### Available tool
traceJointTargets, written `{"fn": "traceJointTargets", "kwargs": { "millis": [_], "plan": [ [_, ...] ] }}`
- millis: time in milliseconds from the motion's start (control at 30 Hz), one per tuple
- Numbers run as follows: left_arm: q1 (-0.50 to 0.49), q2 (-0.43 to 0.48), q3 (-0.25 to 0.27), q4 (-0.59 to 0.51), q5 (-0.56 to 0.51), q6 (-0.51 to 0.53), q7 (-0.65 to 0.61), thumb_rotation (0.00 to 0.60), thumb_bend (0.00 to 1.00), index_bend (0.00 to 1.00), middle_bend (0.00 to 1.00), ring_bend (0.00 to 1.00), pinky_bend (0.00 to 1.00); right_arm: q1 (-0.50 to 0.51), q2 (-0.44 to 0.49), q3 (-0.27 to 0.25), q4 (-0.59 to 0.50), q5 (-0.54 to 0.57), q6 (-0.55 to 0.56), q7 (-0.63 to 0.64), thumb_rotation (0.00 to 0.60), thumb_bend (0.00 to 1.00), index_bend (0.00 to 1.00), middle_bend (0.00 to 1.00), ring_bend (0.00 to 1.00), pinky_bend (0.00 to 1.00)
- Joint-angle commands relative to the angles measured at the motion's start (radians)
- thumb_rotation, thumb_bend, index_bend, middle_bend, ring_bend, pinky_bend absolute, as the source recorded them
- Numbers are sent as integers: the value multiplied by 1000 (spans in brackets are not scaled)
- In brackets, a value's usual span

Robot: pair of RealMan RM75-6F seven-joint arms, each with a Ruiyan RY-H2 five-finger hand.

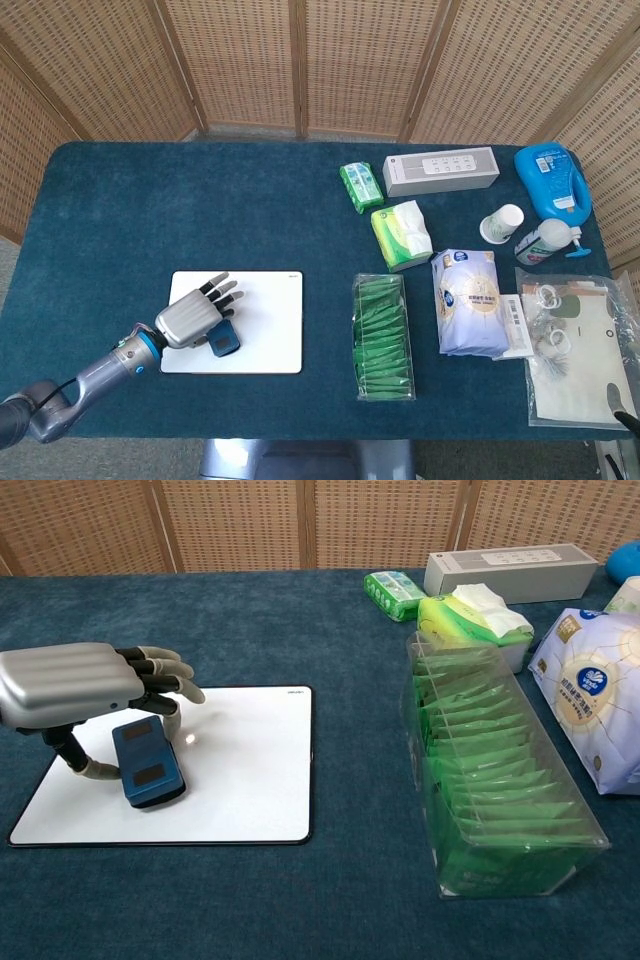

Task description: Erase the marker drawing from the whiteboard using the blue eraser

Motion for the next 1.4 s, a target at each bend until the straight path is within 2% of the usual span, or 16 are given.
{"fn": "traceJointTargets", "kwargs": {
  "millis": [33,133,167,433,833,1000,1200,1233,1300,1367,1400],
  "plan": [
    [2,6,1,-13,9,12,1,600,294,738,170,0,0,0,1,0,-1,-1,1,0,600,326,235,212,46,108],
    [15,27,-8,-32,4,44,-6,600,294,737,170,0,0,1,3,1,-3,-4,3,-1,600,325,236,212,46,108],
    [42,62,-27,-40,-27,91,-19,600,294,737,170,0,0,8,5,3,-6,-9,-2,-4,600,325,235,212,46,108],
    [127,174,-46,-66,-86,188,-48,600,295,735,172,0,0,35,-3,2,-21,-24,-31,-28,600,327,235,212,47,108],
    [188,221,-48,-44,-121,209,-86,600,294,729,165,0,0,56,-16,0,-28,-33,-49,-48,600,326,235,212,47,108],
    [214,219,-46,-18,-133,206,-102,600,295,691,151,0,0,63,-15,0,-36,-39,-50,-55,600,326,234,212,47,108],
    [225,238,-47,-41,-169,156,-83,600,294,488,69,0,0,66,-12,1,-39,-36,-52,-55,600,325,233,211,46,108],
    [225,244,-47,-49,-181,141,-76,600,295,424,45,0,0,67,-11,2,-39,-36,-53,-55,600,324,233,211,46,108],
    [225,261,-48,-76,-212,103,-50,600,295,235,6,0,0,69,-10,2,-38,-35,-54,-53,600,324,233,212,46,108],
    [224,271,-50,-92,-230,82,-32,600,295,95,0,0,0,70,-10,3,-38,-34,-55,-51,600,325,233,211,47,108],
    [222,279,-51,-105,-244,67,-18,600,295,57,0,0,0,71,-10,3,-37,-34,-56,-50,600,325,233,211,47,108]
  ]
}}
